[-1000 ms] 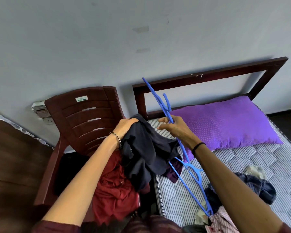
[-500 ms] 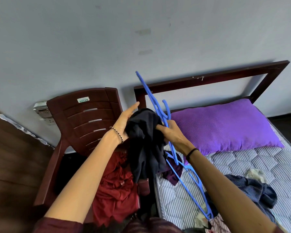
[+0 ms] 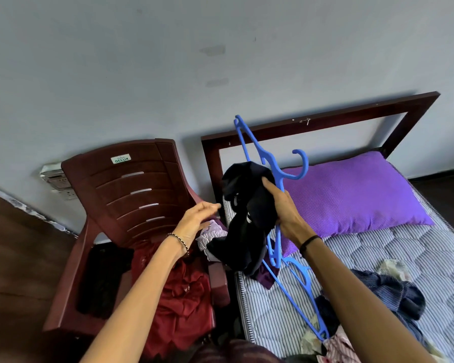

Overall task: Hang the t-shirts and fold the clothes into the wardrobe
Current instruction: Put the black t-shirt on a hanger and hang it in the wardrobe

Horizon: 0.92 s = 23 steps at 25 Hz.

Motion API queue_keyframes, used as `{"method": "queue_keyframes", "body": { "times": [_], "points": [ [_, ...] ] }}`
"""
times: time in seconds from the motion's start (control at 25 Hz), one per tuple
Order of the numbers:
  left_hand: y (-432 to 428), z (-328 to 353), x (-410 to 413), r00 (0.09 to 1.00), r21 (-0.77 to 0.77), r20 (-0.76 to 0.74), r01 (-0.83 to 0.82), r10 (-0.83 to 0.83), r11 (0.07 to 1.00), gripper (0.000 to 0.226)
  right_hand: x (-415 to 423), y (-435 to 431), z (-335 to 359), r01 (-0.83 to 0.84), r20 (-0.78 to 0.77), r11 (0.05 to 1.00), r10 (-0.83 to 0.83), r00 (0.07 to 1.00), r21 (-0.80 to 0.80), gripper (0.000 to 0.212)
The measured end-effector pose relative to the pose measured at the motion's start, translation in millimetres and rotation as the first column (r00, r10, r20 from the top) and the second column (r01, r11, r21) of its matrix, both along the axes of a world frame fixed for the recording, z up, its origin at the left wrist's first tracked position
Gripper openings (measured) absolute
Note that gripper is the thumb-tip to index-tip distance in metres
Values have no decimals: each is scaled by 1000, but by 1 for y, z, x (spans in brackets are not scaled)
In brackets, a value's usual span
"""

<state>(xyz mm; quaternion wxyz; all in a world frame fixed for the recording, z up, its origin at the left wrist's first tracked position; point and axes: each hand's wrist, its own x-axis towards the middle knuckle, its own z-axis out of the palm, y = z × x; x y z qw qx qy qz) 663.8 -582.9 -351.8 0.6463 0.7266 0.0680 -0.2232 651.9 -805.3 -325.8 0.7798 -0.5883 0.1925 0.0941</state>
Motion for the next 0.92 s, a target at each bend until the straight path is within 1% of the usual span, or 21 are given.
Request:
{"method": "queue_keyframes", "body": {
  "times": [0.04,0.08,0.12,0.16,0.24,0.32,0.36,0.4,0.48,0.56,0.6,0.68,0.72,0.76,0.8,0.84,0.88,0.92],
  "points": [
    [-2,-4,2,998,56,-23,57,-56,997,8,-3,-3,-2,-22,8,1000,22,1000,5,29],
    [-6,-6,3,989,111,-53,142,-137,984,6,-4,-3,-3,-44,16,999,44,999,9,31],
    [-11,-8,3,976,140,-91,208,-197,968,11,-6,-3,-4,-64,26,998,64,998,16,34],
    [-19,-8,3,971,137,-114,227,-212,964,17,-8,-3,-3,-77,28,997,76,997,32,35],
    [-36,-6,4,975,92,-132,189,-176,978,22,-10,-1,0,-101,18,992,100,995,82,36],
    [-51,-1,5,984,-13,-140,106,-107,994,15,-12,0,-1,-118,-3,987,119,993,106,36],
    [-54,0,5,987,-90,-150,47,-60,995,12,-13,-1,1,-129,-11,985,131,991,115,36],
    [-56,-1,7,988,-165,-156,-20,-6,986,15,-14,-2,1,-142,-14,981,145,989,130,36],
    [-56,2,9,980,-324,-176,-148,94,934,18,-17,-4,3,-163,-20,977,167,986,135,36],
    [-54,6,10,970,-420,-196,-215,143,882,18,-18,-6,3,-199,-32,978,201,979,63,35],
    [-54,8,11,968,-423,-201,-225,151,878,21,-18,-6,3,-230,-33,973,230,973,4,33],
    [-57,6,14,970,-317,-166,-224,179,921,27,-16,-5,0,-270,-1,960,271,963,-67,29],
    [-57,4,15,966,-254,-145,-246,215,935,29,-15,-4,-1,-272,15,958,274,962,-92,29],
    [-56,3,16,953,-222,-136,-296,271,929,28,-15,-4,-3,-270,21,955,275,961,-126,29],
    [-53,3,17,928,-245,-143,-371,345,896,24,-15,-5,-4,-272,20,947,279,960,-171,30],
    [-48,5,18,898,-311,-150,-440,414,842,20,-15,-7,-7,-278,11,936,287,958,-216,33],
    [-43,6,20,876,-360,-127,-477,465,802,18,-15,-9,-9,-287,3,926,297,955,-245,36],
    [-39,6,22,867,-390,-89,-483,489,784,19,-16,-11,-13,-300,-8,915,310,951,-270,38]
  ]
}}
